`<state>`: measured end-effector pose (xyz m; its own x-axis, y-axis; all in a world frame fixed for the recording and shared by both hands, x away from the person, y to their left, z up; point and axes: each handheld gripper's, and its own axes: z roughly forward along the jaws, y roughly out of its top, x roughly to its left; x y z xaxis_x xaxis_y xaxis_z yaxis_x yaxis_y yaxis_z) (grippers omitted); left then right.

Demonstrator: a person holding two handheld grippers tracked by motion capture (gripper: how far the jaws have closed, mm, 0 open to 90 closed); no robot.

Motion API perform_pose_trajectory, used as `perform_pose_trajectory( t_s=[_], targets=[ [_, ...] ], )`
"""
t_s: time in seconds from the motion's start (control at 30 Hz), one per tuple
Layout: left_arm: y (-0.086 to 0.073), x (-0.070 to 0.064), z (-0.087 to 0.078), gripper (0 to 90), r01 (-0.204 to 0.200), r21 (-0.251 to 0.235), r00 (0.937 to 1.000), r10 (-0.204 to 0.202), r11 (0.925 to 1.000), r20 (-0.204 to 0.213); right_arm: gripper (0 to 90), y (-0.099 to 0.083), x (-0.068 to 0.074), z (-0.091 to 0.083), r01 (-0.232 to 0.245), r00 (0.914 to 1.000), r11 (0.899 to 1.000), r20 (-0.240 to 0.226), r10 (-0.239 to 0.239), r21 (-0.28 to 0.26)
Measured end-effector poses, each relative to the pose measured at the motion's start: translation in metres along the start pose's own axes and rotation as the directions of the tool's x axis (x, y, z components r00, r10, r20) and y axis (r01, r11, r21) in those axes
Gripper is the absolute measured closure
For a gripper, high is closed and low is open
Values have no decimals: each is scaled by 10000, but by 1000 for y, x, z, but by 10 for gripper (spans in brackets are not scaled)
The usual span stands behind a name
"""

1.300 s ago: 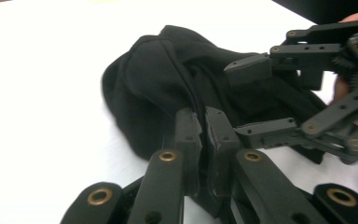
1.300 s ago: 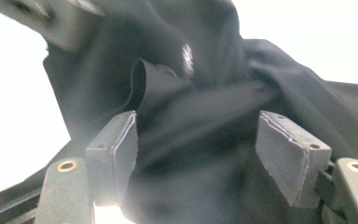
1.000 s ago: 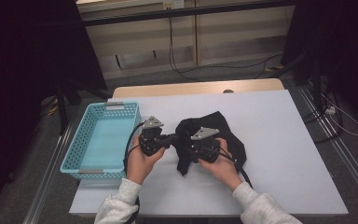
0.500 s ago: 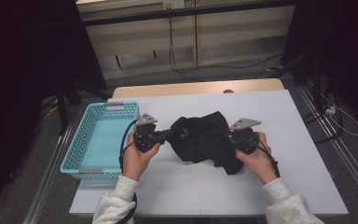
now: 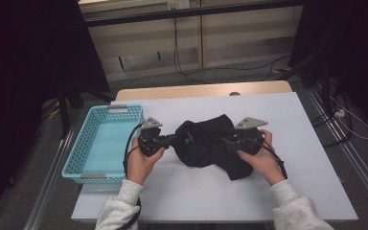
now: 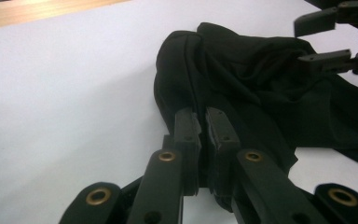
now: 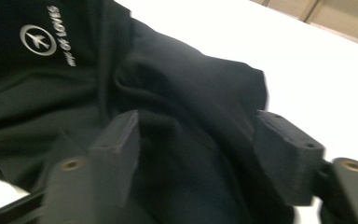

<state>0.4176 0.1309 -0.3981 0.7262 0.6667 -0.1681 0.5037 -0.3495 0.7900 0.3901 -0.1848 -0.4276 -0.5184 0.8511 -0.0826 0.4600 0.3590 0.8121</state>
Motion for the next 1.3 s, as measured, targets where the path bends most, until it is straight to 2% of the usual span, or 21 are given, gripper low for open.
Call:
perform_pose_trajectory(
  t_s=[0.1,0.13,0.17,0.23,0.27,0.3,0.33,0.4,0.47,0.57,0.67,0.73,0.77,0.83,0.93,1.03,1.17,1.3],
  targets=[
    [-1,-2,1,843,-81,32,10000,81,10000,22,302,0,5,12,415,9991,9986,100,-418,318],
    [-1,-2,1,842,-95,23,10000,95,10000,18,372,-2,5,16,517,9984,9976,191,-527,465],
    [-1,-2,2,841,-117,54,9999,116,9999,36,477,-4,4,19,550,9981,9965,250,-567,637],
    [-1,-2,2,839,-126,90,9999,126,9999,58,574,-8,0,23,489,9987,9956,120,-500,804],
    [-1,-2,2,838,-101,84,9999,100,9999,63,678,-9,-1,22,354,9994,9959,27,-357,827],
    [-1,-2,3,838,-113,98,9999,112,9999,51,781,-9,-2,21,415,9991,9957,-47,-412,833],
    [-1,-2,3,837,-165,91,9999,165,9998,26,840,-9,-3,18,395,9992,9953,-85,-389,881],
    [-1,-2,3,836,-200,140,9998,199,9997,38,865,-8,-5,13,297,9995,9956,-108,-289,885],
    [-1,-1,3,832,-103,149,9999,102,9998,75,869,-10,-9,4,224,9997,9953,81,-233,945],
    [0,1,2,832,-57,134,10000,57,9999,43,871,-21,-17,-13,-68,9998,9918,205,42,1278],
    [1,0,3,832,-84,81,9999,83,9999,96,871,-37,-24,-32,-145,9996,9848,267,100,1731],
    [2,-1,5,833,-129,89,9999,128,9999,110,867,-48,-25,-42,-141,9998,9782,-89,163,2074],
    [3,-3,7,834,-191,120,9997,189,9997,131,857,-52,-24,-45,31,9996,9781,-283,29,2081],
    [4,-6,10,834,-271,135,9995,269,9995,146,747,-55,-21,-48,362,9980,9827,-579,-261,1815],
    [7,-10,14,836,-372,169,9990,367,9992,248,522,-44,-13,-47,485,9977,9926,-519,-429,1112],
    [7,-12,15,838,-494,187,9983,488,9986,309,403,-29,-4,-40,631,9965,9975,-570,-612,330],
    [5,-14,15,839,-542,260,9978,531,9982,397,347,-16,5,-25,716,9952,9974,-666,-718,-55],
    [2,-15,12,839,-576,215,9976,568,9981,389,337,-8,14,-12,717,9932,9974,-915,-724,-106]
  ],
)
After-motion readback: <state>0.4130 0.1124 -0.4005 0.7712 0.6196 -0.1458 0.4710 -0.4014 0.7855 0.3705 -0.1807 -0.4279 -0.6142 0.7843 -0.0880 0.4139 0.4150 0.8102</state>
